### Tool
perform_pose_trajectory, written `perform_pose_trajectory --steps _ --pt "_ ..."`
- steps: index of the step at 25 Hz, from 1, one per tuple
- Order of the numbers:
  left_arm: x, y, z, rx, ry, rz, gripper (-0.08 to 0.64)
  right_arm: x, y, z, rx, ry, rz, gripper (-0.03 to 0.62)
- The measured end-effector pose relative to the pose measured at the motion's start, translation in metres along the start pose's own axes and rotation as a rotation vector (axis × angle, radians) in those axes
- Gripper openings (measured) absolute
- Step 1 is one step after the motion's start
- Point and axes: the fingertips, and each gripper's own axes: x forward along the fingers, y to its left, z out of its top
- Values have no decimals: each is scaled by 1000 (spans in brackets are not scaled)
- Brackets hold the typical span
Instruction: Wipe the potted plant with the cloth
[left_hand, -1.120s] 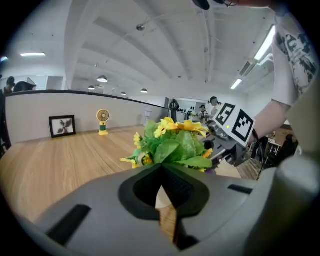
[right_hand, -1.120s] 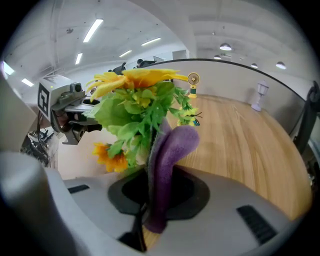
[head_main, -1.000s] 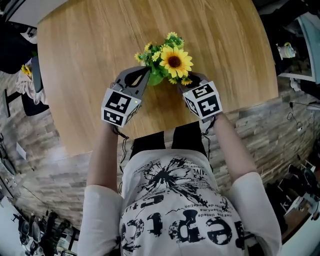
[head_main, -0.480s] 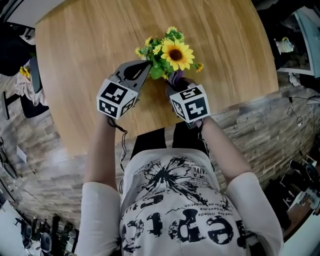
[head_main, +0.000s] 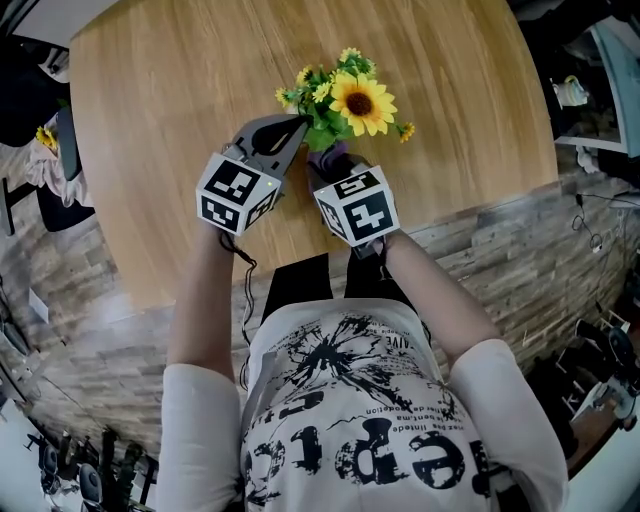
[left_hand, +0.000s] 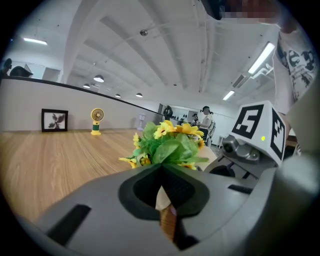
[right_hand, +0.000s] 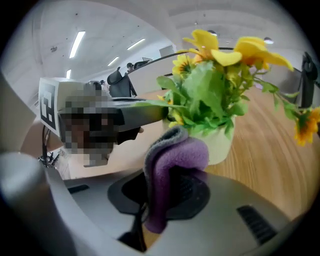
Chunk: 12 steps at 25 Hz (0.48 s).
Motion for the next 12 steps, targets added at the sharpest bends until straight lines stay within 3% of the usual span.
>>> perform_pose_trajectory --steps 6,12 --pt "0 -1 1 -29 4 0 3 6 15 3 -2 35 50 72" --pt "-2 -1 1 -46 -1 -3 3 -2 22 -8 19 132 127 71"
